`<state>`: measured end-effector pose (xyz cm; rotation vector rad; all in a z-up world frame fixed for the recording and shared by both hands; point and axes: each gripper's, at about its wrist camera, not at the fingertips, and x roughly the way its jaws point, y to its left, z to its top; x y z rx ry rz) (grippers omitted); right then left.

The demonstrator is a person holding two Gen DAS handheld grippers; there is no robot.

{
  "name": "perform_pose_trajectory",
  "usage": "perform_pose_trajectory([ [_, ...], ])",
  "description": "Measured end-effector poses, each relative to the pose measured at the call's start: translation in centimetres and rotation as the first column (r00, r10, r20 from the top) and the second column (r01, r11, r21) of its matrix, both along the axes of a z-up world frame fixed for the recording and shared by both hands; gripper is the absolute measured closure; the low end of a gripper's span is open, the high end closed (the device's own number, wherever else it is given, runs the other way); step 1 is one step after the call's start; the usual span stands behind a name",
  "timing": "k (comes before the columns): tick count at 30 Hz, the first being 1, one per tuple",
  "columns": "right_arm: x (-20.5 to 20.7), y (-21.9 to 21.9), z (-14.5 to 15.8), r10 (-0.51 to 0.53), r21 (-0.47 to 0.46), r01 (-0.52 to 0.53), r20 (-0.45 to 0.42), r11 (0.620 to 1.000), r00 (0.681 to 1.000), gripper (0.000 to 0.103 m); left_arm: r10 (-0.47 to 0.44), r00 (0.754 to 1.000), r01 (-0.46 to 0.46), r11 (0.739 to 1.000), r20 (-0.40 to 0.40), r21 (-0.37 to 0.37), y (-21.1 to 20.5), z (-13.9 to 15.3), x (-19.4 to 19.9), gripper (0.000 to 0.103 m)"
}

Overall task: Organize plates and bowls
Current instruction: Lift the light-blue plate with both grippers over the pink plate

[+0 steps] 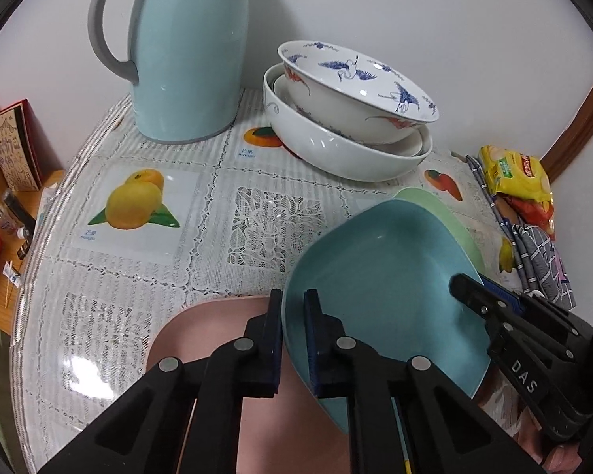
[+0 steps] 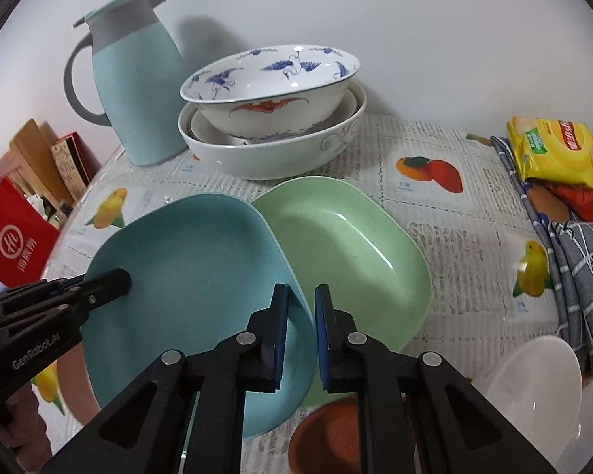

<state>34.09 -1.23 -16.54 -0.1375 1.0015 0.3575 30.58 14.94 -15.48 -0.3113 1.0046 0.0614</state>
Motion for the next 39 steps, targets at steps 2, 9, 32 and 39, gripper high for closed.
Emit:
perform_pose_trajectory([
  [2,-0.7,-0.1,0.5,-0.006,0.002,0.006,0.009,1.000,1.000,0.091,-0.004,1.000,0.004,1.000,0.006,-0.001,0.0,0.5,-0.4,0.093],
  [9,-3.2,-1.0,2.3,-0.032,0.035,0.031,0.021,0.999,0.999,0.093,-0.008,1.000,0.008,1.000,0.029,-0.013,-0.3,2.1,-2.2,0.093],
  [32,-10.0,-1.7,6.3,-0.100,0.105,0.093,0.063,0.990,0.993,0.096,-0.024,0.996,0.025,1.000,0.087,-0.001,0.2,5.7,-6.4,0.093],
  [39,-10.3,0.1,5.0,-0.094,0.098,0.089,0.043,0.991,0.995,0.096,-0.008,0.998,0.008,1.000,0.065,-0.014,1.9,4.1,-6.4,0.093],
])
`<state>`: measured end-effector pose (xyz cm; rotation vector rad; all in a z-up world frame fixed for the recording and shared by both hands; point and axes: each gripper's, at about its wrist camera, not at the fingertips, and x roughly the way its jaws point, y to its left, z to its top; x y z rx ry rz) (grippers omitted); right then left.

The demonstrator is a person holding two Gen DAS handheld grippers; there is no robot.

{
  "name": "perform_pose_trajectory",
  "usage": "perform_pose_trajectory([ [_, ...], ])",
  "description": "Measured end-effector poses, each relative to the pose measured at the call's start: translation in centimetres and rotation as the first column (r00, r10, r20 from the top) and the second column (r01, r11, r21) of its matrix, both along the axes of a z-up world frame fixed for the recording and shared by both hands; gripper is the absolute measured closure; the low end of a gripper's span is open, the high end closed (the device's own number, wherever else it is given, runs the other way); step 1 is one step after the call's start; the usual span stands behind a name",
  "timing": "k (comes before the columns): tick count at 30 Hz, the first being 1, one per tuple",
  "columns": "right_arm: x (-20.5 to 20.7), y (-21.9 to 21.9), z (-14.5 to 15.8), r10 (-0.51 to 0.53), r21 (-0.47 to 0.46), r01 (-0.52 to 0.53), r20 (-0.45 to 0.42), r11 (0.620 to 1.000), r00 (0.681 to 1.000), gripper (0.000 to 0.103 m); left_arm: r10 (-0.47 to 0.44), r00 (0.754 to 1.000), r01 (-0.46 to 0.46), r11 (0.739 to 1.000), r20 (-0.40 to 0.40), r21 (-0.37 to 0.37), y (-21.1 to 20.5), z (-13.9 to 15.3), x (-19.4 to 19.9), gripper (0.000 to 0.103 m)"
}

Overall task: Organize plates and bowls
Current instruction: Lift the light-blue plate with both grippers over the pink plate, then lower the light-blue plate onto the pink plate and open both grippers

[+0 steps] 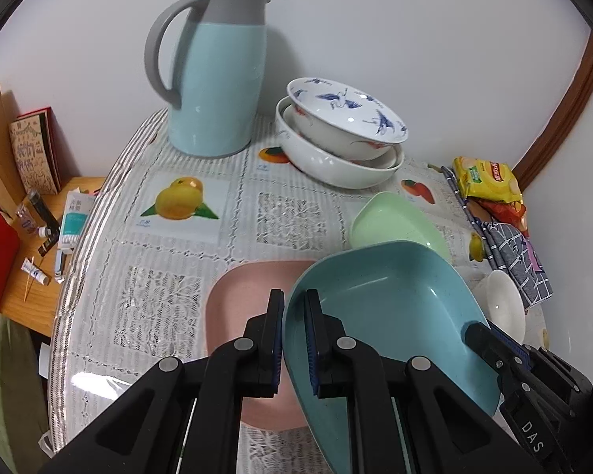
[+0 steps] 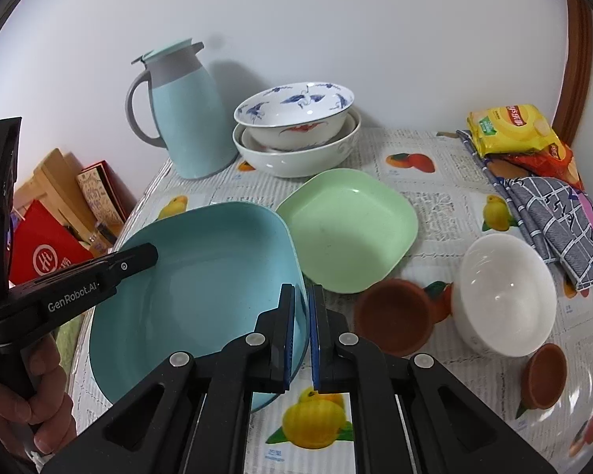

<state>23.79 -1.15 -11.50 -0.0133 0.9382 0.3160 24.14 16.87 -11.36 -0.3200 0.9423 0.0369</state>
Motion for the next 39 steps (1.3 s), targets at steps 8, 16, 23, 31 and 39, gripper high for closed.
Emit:
perform_pose_trajectory([
  [8,0.2,1.7,-2.2,0.016,0.001,-0.016,-0.045,1.000,0.999,0.096,0.010,0.999,-0.010,1.000,-0.035,-0.001,1.9,-2.2,0.1,0.093],
  [16,0.7,3.1,-4.4,0.029,-0.013,-0.030,-0.089,0.999,0.996,0.096,0.019,0.998,-0.020,1.000,-0.065,-0.007,3.2,-4.1,0.7,0.092],
  [23,1.4,3.8,-6.1,0.034,-0.046,-0.039,-0.110,0.998,0.993,0.096,0.003,0.998,-0.002,1.000,-0.068,0.024,3.2,-5.3,1.9,0.092],
  [31,2.0,5.4,-7.1,0.054,-0.105,-0.063,-0.085,0.993,0.995,0.089,0.000,0.998,0.003,0.999,-0.070,0.047,3.6,-5.9,3.0,0.091],
  [39,2.2,5.4,-7.4,0.036,-0.080,-0.043,-0.085,0.996,0.996,0.081,-0.031,0.995,0.040,0.995,-0.095,0.087,3.5,-5.7,2.9,0.091],
])
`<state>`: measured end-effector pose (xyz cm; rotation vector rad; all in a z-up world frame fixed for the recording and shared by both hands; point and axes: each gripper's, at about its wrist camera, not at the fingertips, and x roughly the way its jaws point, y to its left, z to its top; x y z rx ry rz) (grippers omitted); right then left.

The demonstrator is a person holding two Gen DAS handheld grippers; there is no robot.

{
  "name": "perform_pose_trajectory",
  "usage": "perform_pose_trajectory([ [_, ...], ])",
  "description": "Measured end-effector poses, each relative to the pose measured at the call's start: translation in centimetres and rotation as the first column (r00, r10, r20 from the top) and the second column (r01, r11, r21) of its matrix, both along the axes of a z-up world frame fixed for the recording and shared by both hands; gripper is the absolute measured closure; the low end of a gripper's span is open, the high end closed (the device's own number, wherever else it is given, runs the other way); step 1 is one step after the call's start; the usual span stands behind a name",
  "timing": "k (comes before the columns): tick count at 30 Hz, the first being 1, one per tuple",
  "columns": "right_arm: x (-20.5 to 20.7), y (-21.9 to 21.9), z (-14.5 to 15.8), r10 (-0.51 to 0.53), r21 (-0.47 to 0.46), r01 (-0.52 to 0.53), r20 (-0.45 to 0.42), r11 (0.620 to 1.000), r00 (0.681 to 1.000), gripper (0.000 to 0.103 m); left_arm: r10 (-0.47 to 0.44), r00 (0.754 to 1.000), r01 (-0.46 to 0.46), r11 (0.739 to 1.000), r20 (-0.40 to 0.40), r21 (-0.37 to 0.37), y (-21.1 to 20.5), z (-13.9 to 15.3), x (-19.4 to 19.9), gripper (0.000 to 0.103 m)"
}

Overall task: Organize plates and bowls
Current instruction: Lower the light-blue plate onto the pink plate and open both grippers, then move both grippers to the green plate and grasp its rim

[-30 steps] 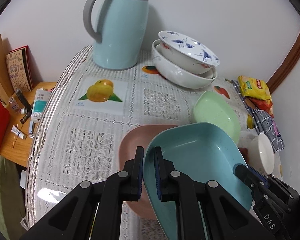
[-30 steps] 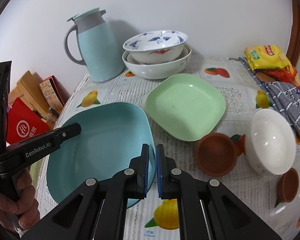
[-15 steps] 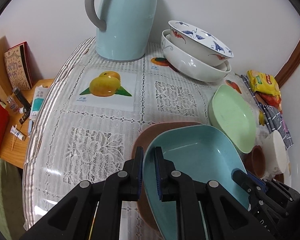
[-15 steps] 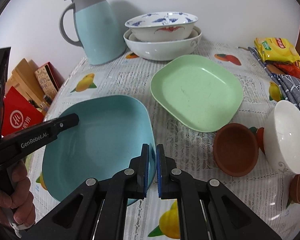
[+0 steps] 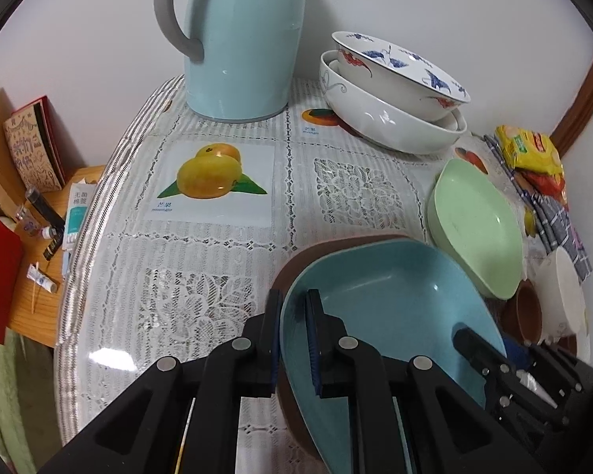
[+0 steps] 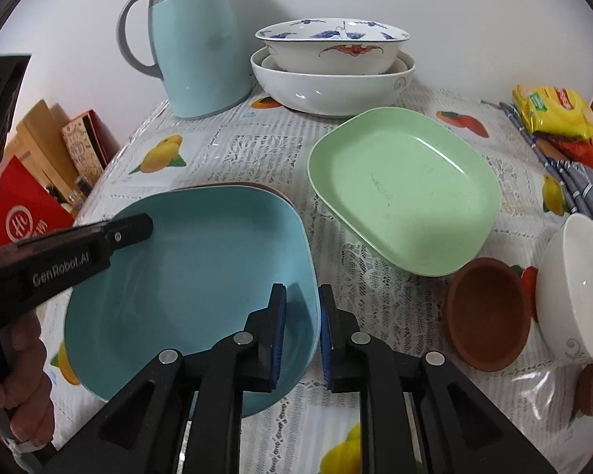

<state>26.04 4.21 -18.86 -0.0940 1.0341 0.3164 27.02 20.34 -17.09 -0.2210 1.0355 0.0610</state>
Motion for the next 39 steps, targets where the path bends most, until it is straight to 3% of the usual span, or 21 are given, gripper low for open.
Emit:
perform_pose_trajectory([
  [3,-0.5,-0.3,0.6,-0.021,0.009,0.021,0.027,1.000,0.999,0.068,-0.019,1.000,0.020,1.000,-0.009,0.019,-0.1,0.2,-0.3,0.086],
  [6,-1.2,-0.9,1.5,-0.045,0.038,0.043,0.045,0.998,0.998,0.066,-0.049,0.999,0.049,0.999,-0.008,-0.010,-0.2,0.4,-0.7,0.057],
  [11,-2.9,-1.6,3.5,-0.078,0.053,0.074,0.081,0.996,0.994,0.066,-0.037,0.999,0.036,0.996,0.018,0.083,-0.5,1.8,-2.2,0.045],
  [16,-5.0,-2.4,5.8,-0.097,0.060,0.090,0.125,0.994,0.987,0.065,-0.022,0.998,0.018,0.996,0.058,0.082,-0.2,3.6,-3.8,0.042],
  [23,-8.0,-3.6,9.5,-0.105,0.067,0.093,0.209,0.993,0.972,0.053,-0.020,0.992,0.011,0.997,0.123,0.077,-1.7,6.2,-6.6,0.042],
  [26,-9.0,-4.8,10.7,-0.125,0.086,0.109,0.224,0.990,0.967,0.043,-0.020,0.987,0.009,0.998,0.162,0.068,-2.8,7.4,-7.5,0.042],
  [33,-10.2,-8.4,12.5,-0.176,0.107,0.154,0.248,0.982,0.953,0.043,-0.060,0.978,0.048,0.997,0.200,0.064,-6.3,9.4,-8.2,0.042],
  [39,-8.9,-10.8,13.7,-0.197,0.116,0.172,0.262,0.978,0.945,0.043,-0.096,0.975,0.082,0.994,0.199,0.075,-9.0,10.7,-7.0,0.042],
])
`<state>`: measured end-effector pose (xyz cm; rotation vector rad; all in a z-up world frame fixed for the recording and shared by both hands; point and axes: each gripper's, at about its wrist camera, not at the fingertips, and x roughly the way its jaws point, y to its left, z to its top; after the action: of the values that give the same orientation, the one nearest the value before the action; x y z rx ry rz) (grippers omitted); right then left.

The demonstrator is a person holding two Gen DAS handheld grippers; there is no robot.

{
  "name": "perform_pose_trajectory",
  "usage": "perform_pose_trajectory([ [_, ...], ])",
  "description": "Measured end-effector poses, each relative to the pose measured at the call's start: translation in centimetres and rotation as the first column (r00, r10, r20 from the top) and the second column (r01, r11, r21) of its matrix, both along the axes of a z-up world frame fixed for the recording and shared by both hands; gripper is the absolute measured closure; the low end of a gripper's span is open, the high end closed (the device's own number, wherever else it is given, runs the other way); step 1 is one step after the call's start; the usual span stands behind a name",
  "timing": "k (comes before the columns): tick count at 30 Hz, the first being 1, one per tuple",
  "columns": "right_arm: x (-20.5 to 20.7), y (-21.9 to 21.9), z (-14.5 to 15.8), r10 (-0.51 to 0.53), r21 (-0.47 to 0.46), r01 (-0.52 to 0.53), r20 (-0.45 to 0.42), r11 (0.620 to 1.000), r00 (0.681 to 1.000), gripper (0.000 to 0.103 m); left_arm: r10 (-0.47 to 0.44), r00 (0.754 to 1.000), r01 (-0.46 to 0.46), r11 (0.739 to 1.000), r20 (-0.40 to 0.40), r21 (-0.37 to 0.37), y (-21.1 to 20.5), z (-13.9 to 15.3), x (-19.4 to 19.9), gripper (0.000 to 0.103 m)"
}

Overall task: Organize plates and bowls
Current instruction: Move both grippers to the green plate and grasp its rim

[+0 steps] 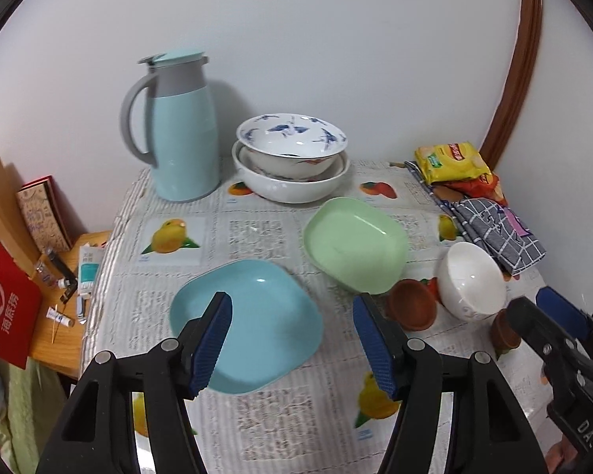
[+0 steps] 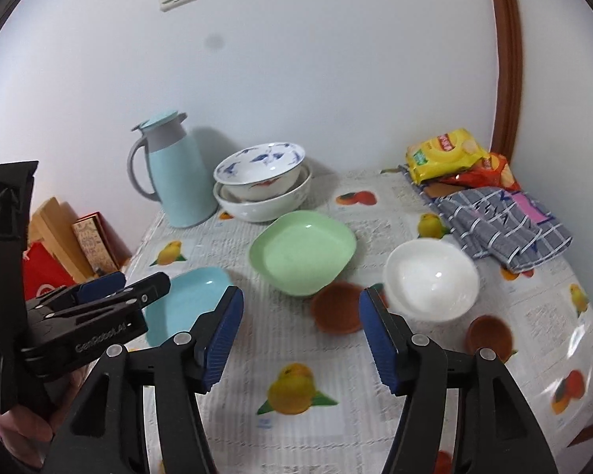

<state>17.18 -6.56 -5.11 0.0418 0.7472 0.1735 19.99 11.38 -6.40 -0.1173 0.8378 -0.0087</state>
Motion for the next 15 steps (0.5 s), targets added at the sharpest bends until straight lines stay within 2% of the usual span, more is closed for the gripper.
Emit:
perform_pose_trajectory([
  [4,1.3,-1.0,1.0,-0.013,-0.016,0.014,0.039,1.000,0.999,0.042,-0.006,1.000,0.006,1.000,-0.003,-0.003,-1.1,0.3,1.3,0.042],
  [6,2.1,-1.3,1.3,-0.020,-0.025,0.021,0.049,0.999,0.999,0.033,-0.006,1.000,0.006,1.000,-0.014,-0.002,-1.4,0.2,2.1,0.042],
  [7,2.4,-1.5,1.5,-0.023,-0.027,0.024,0.055,0.999,0.998,0.032,-0.007,1.000,0.007,1.000,-0.017,-0.002,-1.6,0.2,2.5,0.042],
  [15,6.3,-2.4,2.0,-0.016,-0.030,0.017,0.043,0.999,0.999,0.031,-0.008,1.000,0.008,1.000,-0.008,0.017,-2.1,0.5,5.3,0.042],
])
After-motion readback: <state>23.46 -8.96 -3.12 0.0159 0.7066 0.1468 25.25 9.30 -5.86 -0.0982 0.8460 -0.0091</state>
